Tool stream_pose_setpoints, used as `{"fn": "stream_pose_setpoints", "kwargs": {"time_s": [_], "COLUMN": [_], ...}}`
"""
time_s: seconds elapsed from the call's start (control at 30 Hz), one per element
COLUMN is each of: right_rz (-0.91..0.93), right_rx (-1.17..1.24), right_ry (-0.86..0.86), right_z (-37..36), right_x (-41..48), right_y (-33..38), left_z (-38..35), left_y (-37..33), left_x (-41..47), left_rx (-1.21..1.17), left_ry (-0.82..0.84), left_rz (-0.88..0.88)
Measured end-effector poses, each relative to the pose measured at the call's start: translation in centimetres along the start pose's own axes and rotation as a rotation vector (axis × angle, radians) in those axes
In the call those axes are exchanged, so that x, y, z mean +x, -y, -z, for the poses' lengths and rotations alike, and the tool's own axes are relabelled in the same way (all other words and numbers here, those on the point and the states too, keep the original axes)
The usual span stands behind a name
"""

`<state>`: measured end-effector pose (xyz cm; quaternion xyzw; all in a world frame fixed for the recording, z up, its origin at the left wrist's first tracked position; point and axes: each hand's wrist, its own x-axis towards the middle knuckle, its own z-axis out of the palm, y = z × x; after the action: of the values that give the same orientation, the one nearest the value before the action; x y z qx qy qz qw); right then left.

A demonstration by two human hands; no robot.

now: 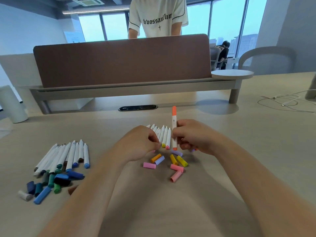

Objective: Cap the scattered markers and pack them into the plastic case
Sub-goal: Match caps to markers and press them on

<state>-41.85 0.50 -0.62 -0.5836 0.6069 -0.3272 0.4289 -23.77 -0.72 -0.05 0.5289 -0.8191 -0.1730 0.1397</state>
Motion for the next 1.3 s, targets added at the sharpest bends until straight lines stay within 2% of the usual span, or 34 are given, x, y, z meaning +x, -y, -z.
{"fn": "stream_pose_setpoints", "kwargs": {"time_s": [0.47,0.77,0.97,1.3], "right_rz": [0.024,0.018,0.026,0.018], "right_rx": [-0.034,-0.044,-0.057,-0.094], "right_ry": [-0.122,-0.13,-0.127,-0.118], "right_z": [0.7,0.7,0.7,0.5], "right_x": [0.2,0.4,0.2,0.0], "right_y": [-0.7,-0.8,-0.9,-0.6], "left_z": [-1.5,-2.2,-2.4,-1.9], "left_y": [-1.6,-1.4,-1.1,-0.6], "left_x": [-0.6,-0.5,-0.1,-0.1], "left_rx": [0.008,0.042,0.074,-0.015], "left_ry": [0.258,0.265,0.3,0.229], "left_rz": [-0.221,-0.288,-0.275,-0.199]}}
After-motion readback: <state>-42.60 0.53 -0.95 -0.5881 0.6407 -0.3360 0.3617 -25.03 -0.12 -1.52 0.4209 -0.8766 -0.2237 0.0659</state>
